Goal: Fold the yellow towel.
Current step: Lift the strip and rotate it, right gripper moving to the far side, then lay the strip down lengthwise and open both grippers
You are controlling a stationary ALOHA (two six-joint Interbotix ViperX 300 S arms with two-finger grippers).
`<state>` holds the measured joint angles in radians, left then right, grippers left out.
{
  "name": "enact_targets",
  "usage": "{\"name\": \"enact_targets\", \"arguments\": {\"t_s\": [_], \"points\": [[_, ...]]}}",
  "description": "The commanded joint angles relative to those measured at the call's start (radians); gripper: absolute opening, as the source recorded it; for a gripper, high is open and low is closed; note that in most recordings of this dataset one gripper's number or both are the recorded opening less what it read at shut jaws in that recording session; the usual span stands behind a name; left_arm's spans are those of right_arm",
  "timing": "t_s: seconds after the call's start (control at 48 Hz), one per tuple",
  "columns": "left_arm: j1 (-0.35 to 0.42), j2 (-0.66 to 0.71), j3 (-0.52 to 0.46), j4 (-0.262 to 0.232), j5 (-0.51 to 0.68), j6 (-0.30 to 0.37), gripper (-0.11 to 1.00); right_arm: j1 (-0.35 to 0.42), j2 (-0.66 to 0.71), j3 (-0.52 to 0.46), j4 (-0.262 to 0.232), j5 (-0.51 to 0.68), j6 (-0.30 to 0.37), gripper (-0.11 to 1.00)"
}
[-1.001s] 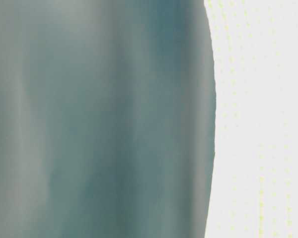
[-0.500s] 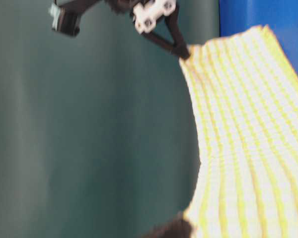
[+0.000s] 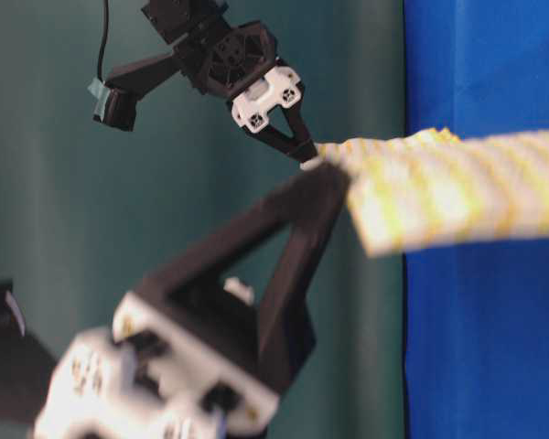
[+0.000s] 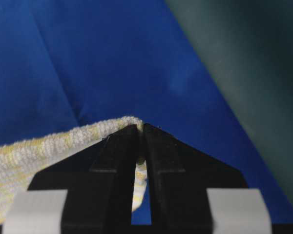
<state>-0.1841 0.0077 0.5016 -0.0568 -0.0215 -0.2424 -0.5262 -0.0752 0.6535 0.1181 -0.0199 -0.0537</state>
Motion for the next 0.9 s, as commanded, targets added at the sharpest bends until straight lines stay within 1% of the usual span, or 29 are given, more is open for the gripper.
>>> {"name": "enact_targets", "arguments": {"t_s": [0.0, 0.229, 0.417, 0.667, 0.876], "points": [[-0.009, 0.017, -0.071, -0.002, -0.011, 0.002, 0.00, -0.017, -0.009, -0.028, -0.008, -0.009, -0.002, 0.05], [-0.011, 0.104, -0.195, -0.002, -0.014, 0.008, 0.00, -0.035, -0.009, -0.028, -0.018, -0.002, -0.003, 0.05], [-0.011, 0.153, -0.249, 0.000, -0.006, 0.011, 0.00, -0.044, -0.014, -0.021, -0.020, 0.008, -0.003, 0.05], [-0.011, 0.158, -0.241, 0.000, -0.006, 0.005, 0.00, -0.049, -0.017, -0.017, -0.020, 0.008, -0.003, 0.05], [-0.020, 0.132, -0.184, -0.002, -0.012, 0.002, 0.00, -0.040, -0.003, -0.025, -0.020, 0.008, -0.003, 0.05]]}}
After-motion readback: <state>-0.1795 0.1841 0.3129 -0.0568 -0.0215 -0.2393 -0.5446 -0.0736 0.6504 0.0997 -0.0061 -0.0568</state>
